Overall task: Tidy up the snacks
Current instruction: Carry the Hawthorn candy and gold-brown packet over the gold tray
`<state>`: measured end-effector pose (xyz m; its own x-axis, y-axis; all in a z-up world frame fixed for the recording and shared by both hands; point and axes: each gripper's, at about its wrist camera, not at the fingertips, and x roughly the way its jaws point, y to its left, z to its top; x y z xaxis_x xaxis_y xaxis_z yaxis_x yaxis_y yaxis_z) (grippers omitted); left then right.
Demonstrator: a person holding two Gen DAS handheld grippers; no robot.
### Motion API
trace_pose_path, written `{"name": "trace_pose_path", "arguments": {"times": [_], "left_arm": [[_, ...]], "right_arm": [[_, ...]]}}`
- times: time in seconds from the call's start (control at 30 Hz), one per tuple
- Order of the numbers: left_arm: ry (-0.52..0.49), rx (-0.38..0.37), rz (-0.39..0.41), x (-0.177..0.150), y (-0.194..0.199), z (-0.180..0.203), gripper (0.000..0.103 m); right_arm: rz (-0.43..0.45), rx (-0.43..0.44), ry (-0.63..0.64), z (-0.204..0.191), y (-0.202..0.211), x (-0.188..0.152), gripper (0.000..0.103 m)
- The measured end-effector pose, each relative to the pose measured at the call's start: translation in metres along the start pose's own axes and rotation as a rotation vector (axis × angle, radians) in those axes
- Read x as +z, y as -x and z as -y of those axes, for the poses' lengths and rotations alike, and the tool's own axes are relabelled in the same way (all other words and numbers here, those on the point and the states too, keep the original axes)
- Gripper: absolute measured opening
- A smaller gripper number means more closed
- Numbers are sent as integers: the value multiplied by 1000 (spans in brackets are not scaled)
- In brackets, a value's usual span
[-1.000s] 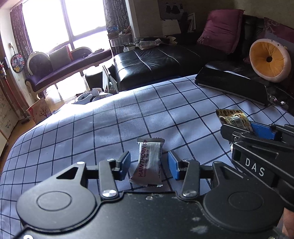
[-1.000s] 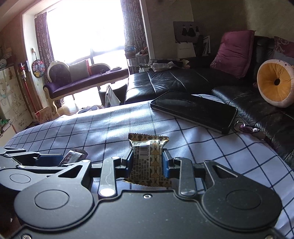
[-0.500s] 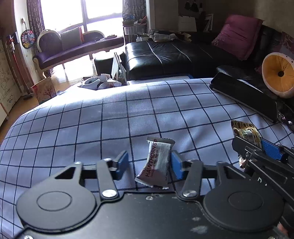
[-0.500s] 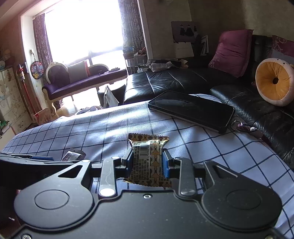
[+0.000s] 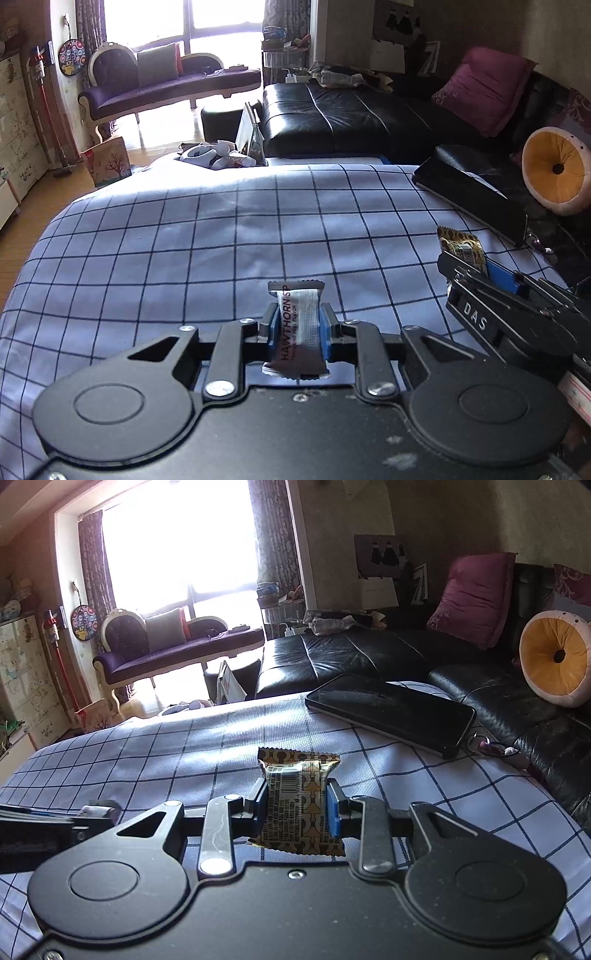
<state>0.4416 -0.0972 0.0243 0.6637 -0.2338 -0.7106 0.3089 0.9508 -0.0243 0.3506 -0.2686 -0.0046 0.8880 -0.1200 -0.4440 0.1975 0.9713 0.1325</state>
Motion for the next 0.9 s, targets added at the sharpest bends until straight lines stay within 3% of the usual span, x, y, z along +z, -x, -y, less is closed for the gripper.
{"name": "trace_pose_path", "arguments": {"times": [0.27,0.47,0.63,0.9], "left_arm": [[-10,38,67,-44,86,-25,21],[34,21,46,-80,136,-39,22],[41,70,27,-115,170,-48,22],[76,78,27,-141,206,-58,22]], "right_arm": [[29,22,45,-7,6,-3,41],[40,56,68,-14,13,-4,41],[76,89,59,-15,24,5,41],[99,130,72,-13,82,29,41]]}}
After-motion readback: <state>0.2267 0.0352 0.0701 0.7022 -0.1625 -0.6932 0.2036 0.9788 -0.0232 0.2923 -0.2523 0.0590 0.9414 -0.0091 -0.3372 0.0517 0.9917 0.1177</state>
